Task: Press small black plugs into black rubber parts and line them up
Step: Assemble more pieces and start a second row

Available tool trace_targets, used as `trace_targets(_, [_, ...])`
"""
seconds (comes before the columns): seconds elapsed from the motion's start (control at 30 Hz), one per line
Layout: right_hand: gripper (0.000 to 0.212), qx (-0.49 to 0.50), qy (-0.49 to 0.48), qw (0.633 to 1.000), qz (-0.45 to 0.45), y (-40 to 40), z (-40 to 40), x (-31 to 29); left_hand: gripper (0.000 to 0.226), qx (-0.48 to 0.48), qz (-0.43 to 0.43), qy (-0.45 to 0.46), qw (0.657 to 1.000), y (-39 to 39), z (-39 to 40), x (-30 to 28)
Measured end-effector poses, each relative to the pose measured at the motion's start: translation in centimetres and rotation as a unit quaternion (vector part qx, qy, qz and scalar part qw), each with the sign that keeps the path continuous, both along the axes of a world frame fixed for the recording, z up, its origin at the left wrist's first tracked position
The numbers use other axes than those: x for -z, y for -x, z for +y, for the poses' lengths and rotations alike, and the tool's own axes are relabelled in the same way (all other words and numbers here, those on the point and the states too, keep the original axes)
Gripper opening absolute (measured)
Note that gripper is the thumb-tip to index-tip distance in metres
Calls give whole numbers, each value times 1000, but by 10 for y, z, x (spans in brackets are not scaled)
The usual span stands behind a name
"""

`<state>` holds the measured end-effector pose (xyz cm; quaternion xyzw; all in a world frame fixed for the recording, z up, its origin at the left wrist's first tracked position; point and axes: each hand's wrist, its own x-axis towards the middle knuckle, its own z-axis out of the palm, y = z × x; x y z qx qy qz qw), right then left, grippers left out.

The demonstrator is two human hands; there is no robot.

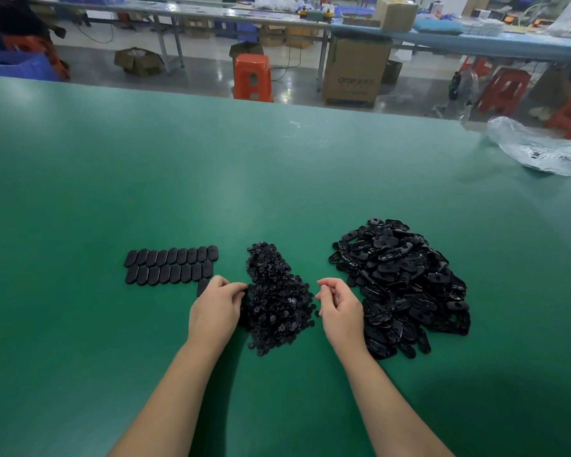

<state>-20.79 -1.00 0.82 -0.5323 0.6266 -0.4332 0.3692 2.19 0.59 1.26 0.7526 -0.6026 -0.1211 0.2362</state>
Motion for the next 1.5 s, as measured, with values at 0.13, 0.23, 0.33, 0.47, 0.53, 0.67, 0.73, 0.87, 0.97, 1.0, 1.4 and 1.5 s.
trace_targets(0.13, [23,1,2,1000,-1,-1,0,0,18,-3,-4,-3,1000,2,-1,-1])
trace_targets(0.23, [24,3,-1,1000,-2,-1,1,-1,13,-13,-5,2,1000,5,-1,0])
trace_targets(0.33, [24,2,-1,1000,3,-1,1,-1,10,-28,7,10,1000,7,-1,2])
trace_targets(0.47, [23,-1,0,1000,0,-1,2,-4,10,-26,2,25,999,5,1,7])
trace_targets(0.53, [23,-6,2,1000,3,-2,1,-4,11,-18,-7,40,999,5,3,9])
trace_targets(0.67, [18,-32,-9,999,9,-3,1,-7,16,-14,-23,63,998,6,4,10])
trace_targets(0.73, [15,-52,-22,998,-1,-3,0,-10,18,-10,-33,68,997,6,5,9])
trace_targets(0.87, [16,-98,-44,994,-5,8,-4,-20,17,-17,-30,66,997,8,5,9])
trace_targets(0.97, [17,-95,-21,985,144,27,-12,-34,13,-31,-12,63,997,9,4,8])
trace_targets(1.0, [20,-94,-21,968,232,35,-16,-40,13,-36,-4,61,997,9,5,7])
trace_targets(1.4, [43,-277,-116,798,522,80,-28,-57,18,-35,17,79,996,12,7,7])
trace_targets(1.5, [36,-275,-89,801,523,78,-27,-56,18,-24,9,84,996,12,8,7])
